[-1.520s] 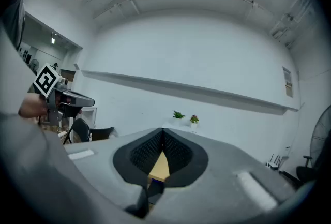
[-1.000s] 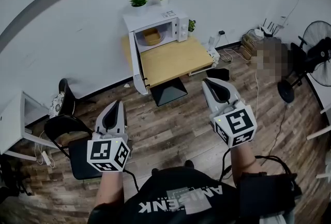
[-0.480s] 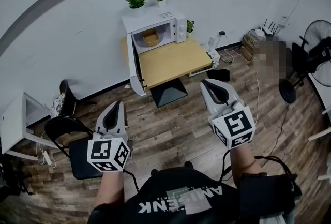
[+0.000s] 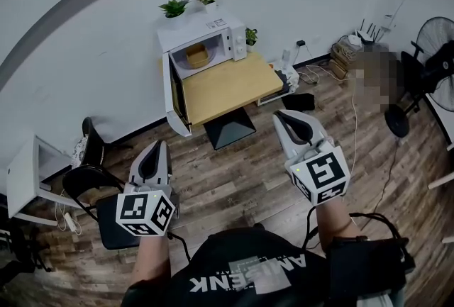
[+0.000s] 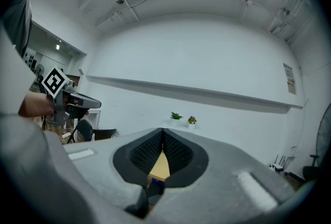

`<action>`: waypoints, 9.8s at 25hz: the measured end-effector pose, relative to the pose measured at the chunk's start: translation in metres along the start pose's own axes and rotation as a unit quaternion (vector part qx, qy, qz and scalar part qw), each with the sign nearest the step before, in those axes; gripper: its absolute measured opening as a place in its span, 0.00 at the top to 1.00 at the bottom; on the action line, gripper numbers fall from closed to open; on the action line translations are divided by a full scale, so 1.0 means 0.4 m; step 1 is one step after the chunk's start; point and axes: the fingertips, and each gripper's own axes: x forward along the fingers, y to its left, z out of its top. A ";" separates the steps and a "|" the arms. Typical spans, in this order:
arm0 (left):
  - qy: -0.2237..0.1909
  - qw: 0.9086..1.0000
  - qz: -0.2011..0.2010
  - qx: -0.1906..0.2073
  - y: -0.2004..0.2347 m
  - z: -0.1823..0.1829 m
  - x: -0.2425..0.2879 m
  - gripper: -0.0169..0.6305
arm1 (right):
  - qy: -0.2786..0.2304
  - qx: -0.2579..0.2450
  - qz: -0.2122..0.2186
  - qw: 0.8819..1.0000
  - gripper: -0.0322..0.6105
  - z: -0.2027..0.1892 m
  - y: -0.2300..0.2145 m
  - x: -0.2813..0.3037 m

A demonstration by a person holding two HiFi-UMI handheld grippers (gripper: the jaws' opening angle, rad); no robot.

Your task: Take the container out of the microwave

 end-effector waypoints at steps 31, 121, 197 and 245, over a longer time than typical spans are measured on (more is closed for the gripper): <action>-0.026 1.000 -0.016 -0.002 0.274 0.037 0.325 0.97 | 0.007 -0.005 -0.006 1.000 0.94 0.019 -0.082 0.390; 0.049 0.979 0.191 -0.059 0.542 -0.039 0.781 0.68 | 0.134 -0.195 0.373 0.897 0.68 -0.456 -0.171 1.474; 0.066 0.986 0.129 -0.079 0.638 -0.100 0.748 0.77 | 0.316 -0.275 0.374 0.828 0.93 -0.755 -0.053 1.374; 0.053 0.996 0.041 -0.062 0.664 -0.064 0.890 0.97 | 0.258 -0.203 0.310 0.892 0.93 -0.215 -0.123 1.077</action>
